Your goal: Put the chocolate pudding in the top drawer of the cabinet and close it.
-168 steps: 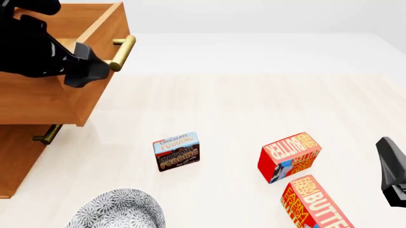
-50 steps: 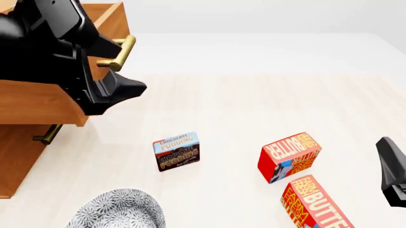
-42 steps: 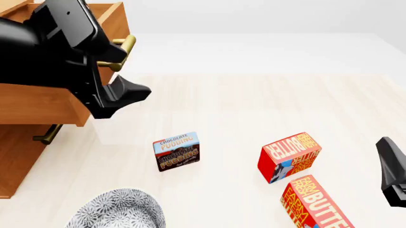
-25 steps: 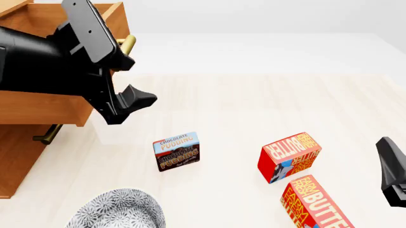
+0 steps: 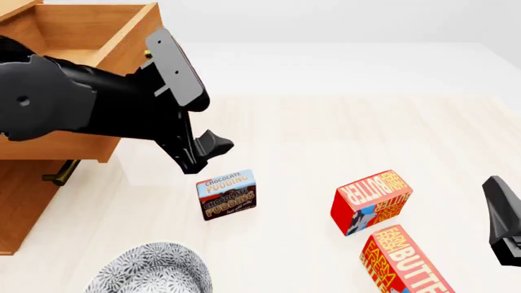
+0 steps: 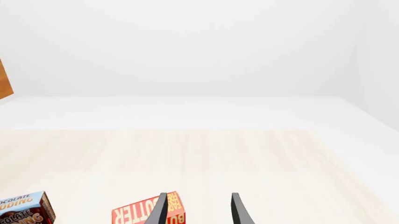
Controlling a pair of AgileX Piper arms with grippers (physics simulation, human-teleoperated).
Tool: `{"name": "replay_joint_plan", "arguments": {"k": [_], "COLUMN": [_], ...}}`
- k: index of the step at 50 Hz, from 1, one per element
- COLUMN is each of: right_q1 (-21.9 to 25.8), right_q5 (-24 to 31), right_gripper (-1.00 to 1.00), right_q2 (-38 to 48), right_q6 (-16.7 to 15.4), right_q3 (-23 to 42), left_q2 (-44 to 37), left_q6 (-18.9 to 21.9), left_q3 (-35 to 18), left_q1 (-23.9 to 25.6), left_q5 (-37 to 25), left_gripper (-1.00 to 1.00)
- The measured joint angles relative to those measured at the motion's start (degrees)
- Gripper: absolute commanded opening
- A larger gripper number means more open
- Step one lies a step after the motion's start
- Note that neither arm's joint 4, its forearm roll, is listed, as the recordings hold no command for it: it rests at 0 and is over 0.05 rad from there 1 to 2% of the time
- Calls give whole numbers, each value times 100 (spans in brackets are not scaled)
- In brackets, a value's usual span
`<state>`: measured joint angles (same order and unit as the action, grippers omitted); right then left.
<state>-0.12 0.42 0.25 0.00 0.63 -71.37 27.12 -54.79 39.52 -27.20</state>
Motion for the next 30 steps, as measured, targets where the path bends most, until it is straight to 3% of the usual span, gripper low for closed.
{"name": "replay_joint_plan", "arguments": {"k": [30], "right_q1": [0], "right_q5": [0], "right_gripper": [100], "right_q2": [0], "right_q6": [0], "right_q3": [0], "left_q2": [-687], "left_q6": [-12], "left_q3": [432], "left_q1": [-42], "left_q5": [748], "left_gripper": [100]}}
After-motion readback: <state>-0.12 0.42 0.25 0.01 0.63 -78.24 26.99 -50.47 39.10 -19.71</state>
